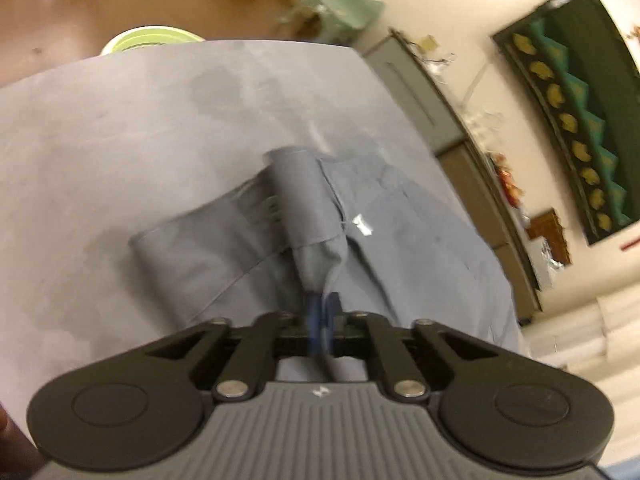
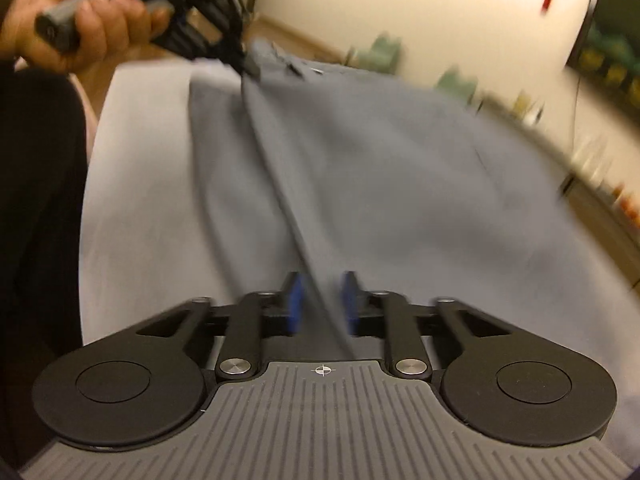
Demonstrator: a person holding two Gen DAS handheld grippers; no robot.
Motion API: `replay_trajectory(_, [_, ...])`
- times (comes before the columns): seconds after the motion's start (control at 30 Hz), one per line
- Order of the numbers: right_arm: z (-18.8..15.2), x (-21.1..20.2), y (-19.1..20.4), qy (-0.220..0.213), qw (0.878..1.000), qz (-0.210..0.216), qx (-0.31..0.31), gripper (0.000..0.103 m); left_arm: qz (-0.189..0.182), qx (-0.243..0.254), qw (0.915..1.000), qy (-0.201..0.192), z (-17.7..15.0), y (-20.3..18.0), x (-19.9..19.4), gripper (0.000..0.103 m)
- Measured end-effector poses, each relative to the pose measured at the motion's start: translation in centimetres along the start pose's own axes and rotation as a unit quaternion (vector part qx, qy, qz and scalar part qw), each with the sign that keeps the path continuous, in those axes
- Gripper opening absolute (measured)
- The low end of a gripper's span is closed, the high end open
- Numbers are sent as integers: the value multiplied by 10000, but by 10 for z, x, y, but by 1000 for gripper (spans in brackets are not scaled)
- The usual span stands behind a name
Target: Fold clothes
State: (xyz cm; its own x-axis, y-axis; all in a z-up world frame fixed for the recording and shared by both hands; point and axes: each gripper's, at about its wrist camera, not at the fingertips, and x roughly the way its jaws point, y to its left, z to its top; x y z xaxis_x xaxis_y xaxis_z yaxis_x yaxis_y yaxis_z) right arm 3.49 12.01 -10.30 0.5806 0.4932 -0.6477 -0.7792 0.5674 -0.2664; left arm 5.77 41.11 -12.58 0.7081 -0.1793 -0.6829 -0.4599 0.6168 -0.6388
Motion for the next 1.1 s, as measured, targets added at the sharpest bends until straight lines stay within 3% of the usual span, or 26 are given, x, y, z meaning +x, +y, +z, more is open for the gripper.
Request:
replay_trajectory(0.03, [-2,-6,-4,-40,10000,-70,49,42,-35,20,10000,-71,-1,-3,-2,37])
replay_trajectory(0.1, [-6,-19,-13,-108,9996,-209,143,51,-151,168,9996,-194,-1,-15,-3,65])
replay_trajectory(0.17, [-8,-27,-26,-115,9991,-341,213,57,-135,434,9988,-166,2,-31,3,74])
replay_trajectory(0.2, [-11,-30,-30,-95,9989,-390,243,57,-110,581,9982,-134,4,-40,7,73])
replay_trajectory(0.23, [-14,-29,-31,-20,9989,-388,257,56,-42,784,9969,-112,5,-47,10,63])
replay_trajectory(0.27, [-17,-26,-33,67,9990,-348,273,51,60,1030,9946,-99,5,-54,13,7])
replay_trajectory(0.3, [-21,-23,-35,181,9990,-270,321,43,64,1199,9927,-103,4,-59,9,1])
replay_trajectory(0.37, [-24,-23,-46,307,9984,-139,446,8,-566,1301,9888,-470,-6,-63,-34,1])
replay_trajectory(0.43, [-27,-27,-54,355,9984,-100,439,5,-1025,1080,9864,-699,-22,-49,-79,1])
replay_trajectory(0.47, [-29,-29,-55,373,9985,-102,396,5,-959,909,9889,-684,-29,-39,-88,1])
replay_trajectory(0.53, [-32,-30,-61,375,9980,-5,512,7,-404,547,9968,-429,-30,-19,-75,1])
replay_trajectory(0.63, [-37,-34,-73,401,9957,193,818,9,168,361,9990,-219,-31,-8,-57,6])
replay_trajectory(0.7, [-40,-43,-79,348,9944,236,965,16,374,457,9980,-208,-32,-13,-50,24])
replay_trajectory(0.73, [-41,-48,-82,262,9941,226,1027,29,477,505,9974,-202,-33,-16,-46,28])
replay_trajectory(0.77, [-41,-53,-84,113,9941,176,1068,53,580,552,9966,-196,-34,-18,-42,38])
replay_trajectory(0.8, [-42,-57,-83,-25,9943,122,1058,62,622,627,9958,-226,-35,-23,-40,50])
replay_trajectory(0.83, [-42,-58,-80,-129,9948,105,1007,69,603,687,9954,-270,-35,-28,-39,56])
replay_trajectory(0.87, [-41,-56,-75,-176,9953,162,933,69,594,715,9952,-301,-34,-32,-39,60])
replay_trajectory(0.93, [-38,-50,-64,-248,9965,256,758,69,607,766,9946,-352,-31,-38,-36,60])
replay_trajectory(0.97, [-34,-44,-55,-221,9977,248,590,69,623,807,9941,-362,-29,-41,-36,57])
replay_trajectory(1.03, [-27,-33,-38,-169,9993,233,254,62,613,1044,9923,-276,-29,-50,-33,22])
replay_trajectory(1.07, [-23,-27,-29,-142,9996,225,85,44,592,1141,9914,-252,-29,-52,-34,2])
replay_trajectory(1.1, [-19,-22,-23,-108,9997,197,-36,34,466,1174,9916,-279,-32,-52,-43,1])
